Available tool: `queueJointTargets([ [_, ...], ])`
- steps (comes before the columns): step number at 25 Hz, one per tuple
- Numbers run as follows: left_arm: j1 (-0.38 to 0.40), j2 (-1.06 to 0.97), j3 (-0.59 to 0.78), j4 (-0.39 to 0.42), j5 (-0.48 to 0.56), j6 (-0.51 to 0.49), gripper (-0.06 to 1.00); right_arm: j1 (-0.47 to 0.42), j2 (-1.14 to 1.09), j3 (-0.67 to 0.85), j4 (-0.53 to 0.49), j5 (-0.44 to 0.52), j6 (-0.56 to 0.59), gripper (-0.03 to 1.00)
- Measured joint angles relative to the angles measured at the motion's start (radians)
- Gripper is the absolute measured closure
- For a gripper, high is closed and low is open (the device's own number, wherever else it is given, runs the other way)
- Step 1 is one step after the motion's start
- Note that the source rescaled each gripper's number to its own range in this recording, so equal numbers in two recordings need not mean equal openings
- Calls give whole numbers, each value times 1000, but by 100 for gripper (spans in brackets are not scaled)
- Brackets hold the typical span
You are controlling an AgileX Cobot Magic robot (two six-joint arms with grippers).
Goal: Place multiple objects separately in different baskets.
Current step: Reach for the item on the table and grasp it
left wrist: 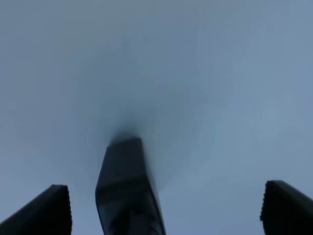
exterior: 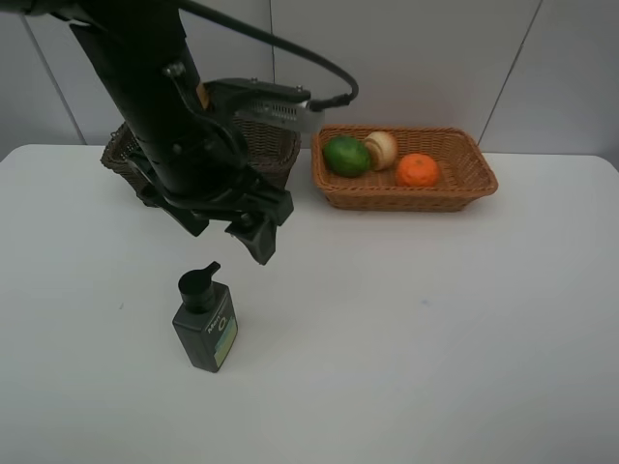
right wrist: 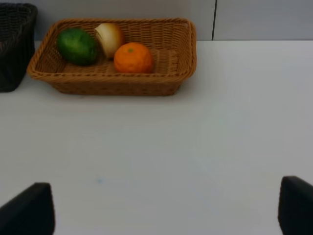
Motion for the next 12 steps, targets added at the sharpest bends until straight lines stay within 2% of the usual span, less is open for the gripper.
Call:
queueJointTargets([
  [3, -7, 0, 50, 52, -31, -110, -6, 0, 0, 0, 0, 0, 0, -2],
  [6, -19, 0, 69, 146, -35, -244, -6, 0, 0, 0, 0, 0, 0, -2],
  [12, -77, -3, 71, 176, -40, -325, -6, 0, 0, 0, 0, 0, 0, -2],
])
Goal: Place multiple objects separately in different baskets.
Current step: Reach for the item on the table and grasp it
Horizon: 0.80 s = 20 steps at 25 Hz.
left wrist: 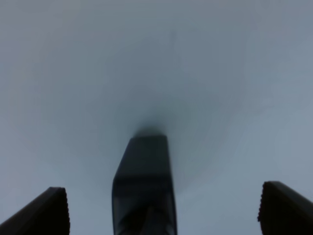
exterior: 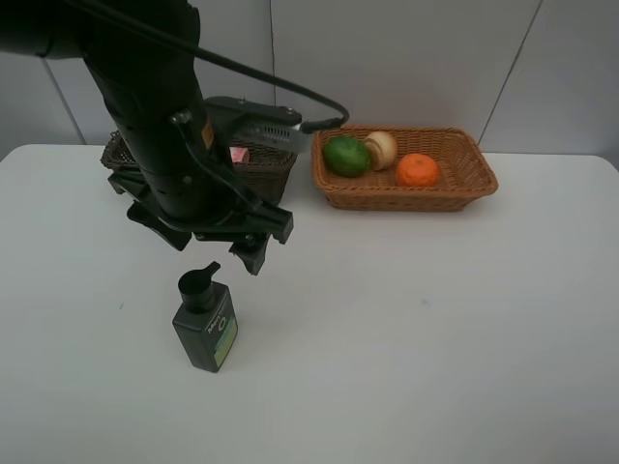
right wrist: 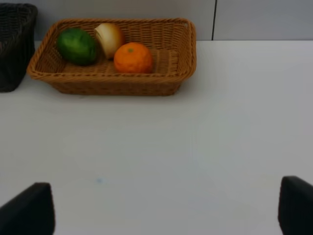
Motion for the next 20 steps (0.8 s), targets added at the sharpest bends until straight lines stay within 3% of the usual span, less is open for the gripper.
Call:
queueJointTargets([
  [20, -21, -1, 221, -18, -219, -52, -6, 0, 0, 0, 0, 0, 0, -2],
])
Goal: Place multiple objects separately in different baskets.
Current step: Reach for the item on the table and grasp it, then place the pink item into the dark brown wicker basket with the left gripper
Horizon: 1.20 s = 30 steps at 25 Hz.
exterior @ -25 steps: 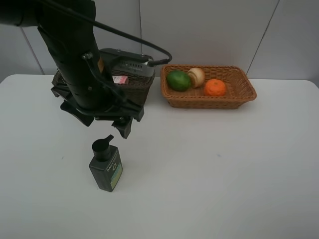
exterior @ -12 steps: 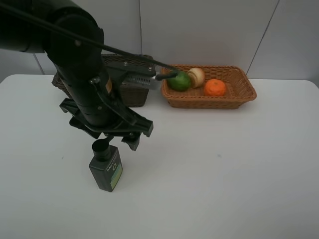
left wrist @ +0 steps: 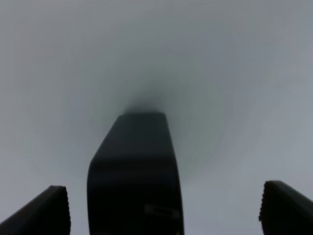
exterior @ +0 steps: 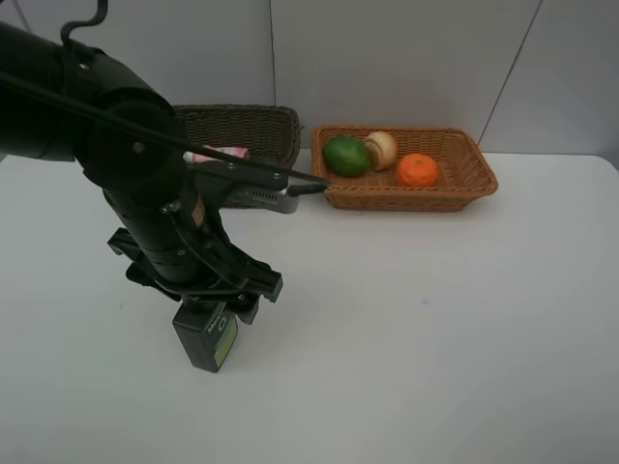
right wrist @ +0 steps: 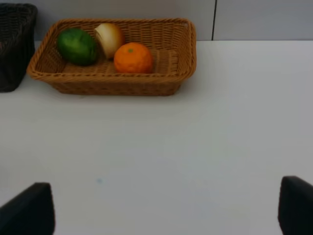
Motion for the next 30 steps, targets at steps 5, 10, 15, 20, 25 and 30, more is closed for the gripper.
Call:
queueJointTargets([
  [5, 22, 0, 34, -16, -30, 0, -6, 0, 0, 0, 0, 0, 0, -2],
  [10, 31, 7, 35, -30, -47, 11, -4, 0, 0, 0, 0, 0, 0, -2],
  [15, 31, 38, 36, -86, -45, 46, 35, 0, 0, 0, 0, 0, 0, -2],
  [20, 32, 41, 36, -102, -45, 57, 80, 0, 0, 0, 0, 0, 0, -2],
  [25, 32, 41, 36, -103, -45, 57, 80, 0, 0, 0, 0, 0, 0, -2],
  [30, 32, 41, 36, -103, -45, 57, 80, 0, 0, 0, 0, 0, 0, -2],
])
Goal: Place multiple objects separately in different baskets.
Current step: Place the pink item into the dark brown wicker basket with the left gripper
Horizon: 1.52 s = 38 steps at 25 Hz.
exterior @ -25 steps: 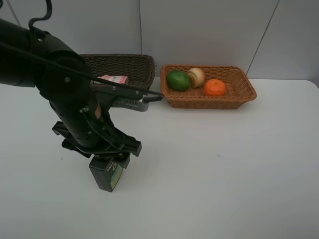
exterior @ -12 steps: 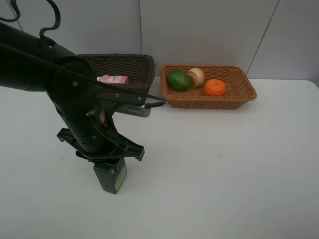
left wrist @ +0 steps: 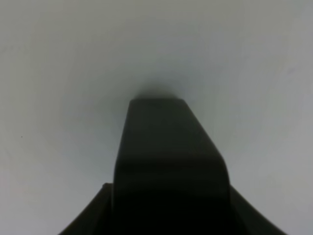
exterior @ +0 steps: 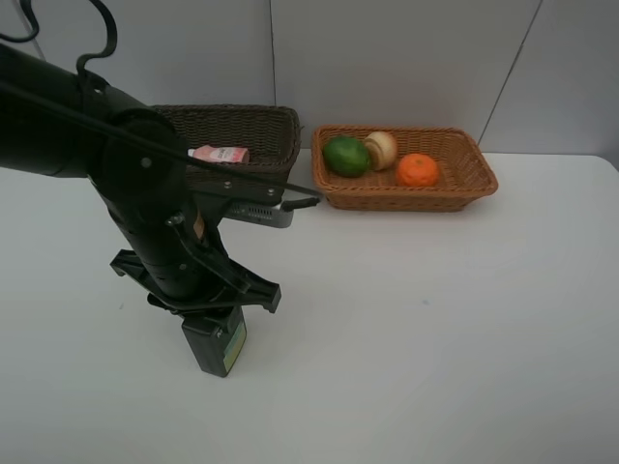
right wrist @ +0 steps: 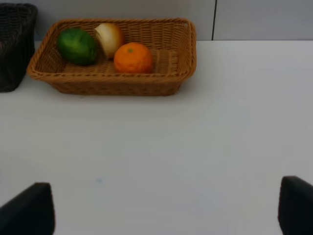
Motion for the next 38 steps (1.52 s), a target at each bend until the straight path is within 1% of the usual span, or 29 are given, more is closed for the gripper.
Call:
queueJointTargets([
  [7, 0, -7, 0, -2, 11, 0, 80, 0, 0, 0, 0, 0, 0, -2],
  [10, 1, -35, -29, 2, 56, 0, 80, 0, 0, 0, 0, 0, 0, -2],
  [12, 16, -66, -68, 7, 84, 2, 80, 0, 0, 0, 0, 0, 0, -2],
  [15, 62, -102, -122, 40, 124, 9, 80, 0, 0, 0, 0, 0, 0, -2],
  [18, 135, -113, -174, 98, 151, 11, 80, 0, 0, 0, 0, 0, 0, -2],
  [21, 203, -113, -227, 156, 161, 12, 80, 0, 0, 0, 0, 0, 0, -2],
  [23, 241, -113, -260, 179, 157, 12, 80, 0, 0, 0, 0, 0, 0, -2],
  [26, 307, -113, -299, 196, 109, 15, 80, 0, 0, 0, 0, 0, 0, -2],
  [29, 363, -113, -322, 211, 17, 16, 80, 0, 0, 0, 0, 0, 0, -2],
  [32, 406, -110, -323, 224, -134, 16, 80, 0, 0, 0, 0, 0, 0, -2],
  [38, 428, -13, -325, 227, -481, 27, 80, 0, 0, 0, 0, 0, 0, -2],
])
